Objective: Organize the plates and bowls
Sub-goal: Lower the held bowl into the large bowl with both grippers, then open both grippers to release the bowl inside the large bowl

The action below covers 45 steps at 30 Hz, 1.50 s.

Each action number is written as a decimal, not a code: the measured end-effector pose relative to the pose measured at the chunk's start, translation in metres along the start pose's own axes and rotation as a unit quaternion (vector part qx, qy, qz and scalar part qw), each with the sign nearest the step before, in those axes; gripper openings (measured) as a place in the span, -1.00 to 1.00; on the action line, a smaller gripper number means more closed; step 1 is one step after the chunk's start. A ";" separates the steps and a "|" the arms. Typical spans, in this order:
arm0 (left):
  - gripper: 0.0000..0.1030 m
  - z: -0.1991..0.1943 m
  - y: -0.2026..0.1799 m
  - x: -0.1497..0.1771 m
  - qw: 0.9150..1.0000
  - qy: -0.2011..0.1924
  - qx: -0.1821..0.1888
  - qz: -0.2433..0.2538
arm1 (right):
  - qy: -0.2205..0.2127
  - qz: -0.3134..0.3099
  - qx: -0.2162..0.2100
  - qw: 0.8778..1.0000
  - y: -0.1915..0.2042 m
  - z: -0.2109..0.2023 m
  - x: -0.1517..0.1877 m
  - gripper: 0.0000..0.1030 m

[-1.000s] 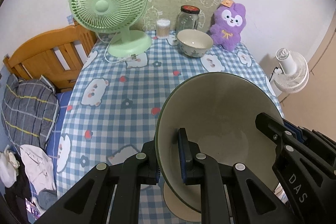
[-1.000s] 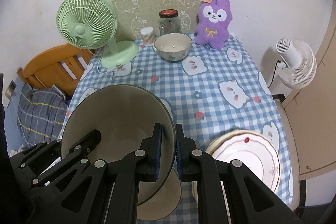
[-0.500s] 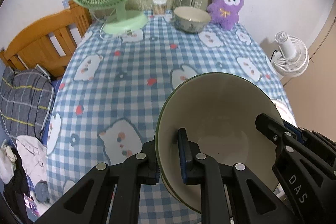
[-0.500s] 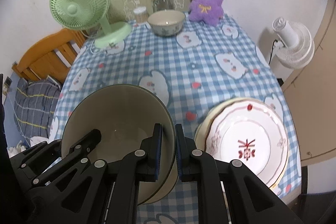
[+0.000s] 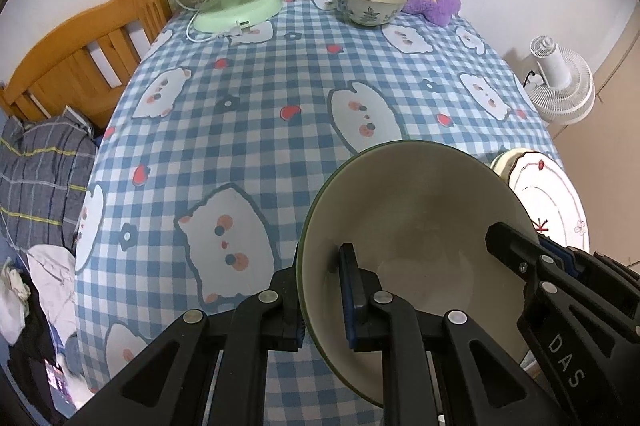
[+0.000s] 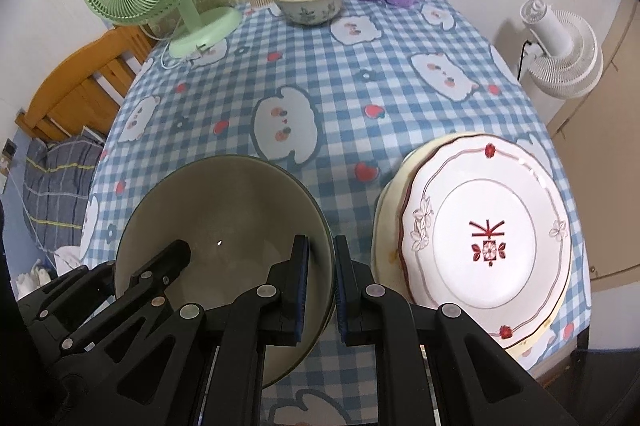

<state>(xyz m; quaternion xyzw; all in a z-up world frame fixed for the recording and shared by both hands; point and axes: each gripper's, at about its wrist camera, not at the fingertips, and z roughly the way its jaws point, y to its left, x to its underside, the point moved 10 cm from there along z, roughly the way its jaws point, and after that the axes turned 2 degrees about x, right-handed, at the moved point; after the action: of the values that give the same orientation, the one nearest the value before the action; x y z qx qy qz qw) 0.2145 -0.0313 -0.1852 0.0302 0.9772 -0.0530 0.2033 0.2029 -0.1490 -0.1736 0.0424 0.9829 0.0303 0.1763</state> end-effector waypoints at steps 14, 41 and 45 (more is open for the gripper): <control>-0.77 0.008 0.008 0.006 1.000 0.015 0.003 -0.009 | 0.013 -0.001 0.004 1.000 0.003 0.008 0.003 -0.71; -0.51 0.022 0.004 0.011 0.999 0.030 0.021 -0.024 | 0.012 -0.015 0.042 0.999 -0.005 0.014 0.003 -0.52; -0.35 0.019 0.005 0.009 0.999 0.022 0.016 -0.023 | 0.021 0.008 0.038 0.999 -0.010 0.016 0.006 -0.05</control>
<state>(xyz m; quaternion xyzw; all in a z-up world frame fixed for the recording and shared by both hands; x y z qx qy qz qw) 0.2140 -0.0283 -0.2066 0.0119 0.9809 -0.0728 0.1797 0.2024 -0.1577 -0.1912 0.0565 0.9864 -0.0047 0.1540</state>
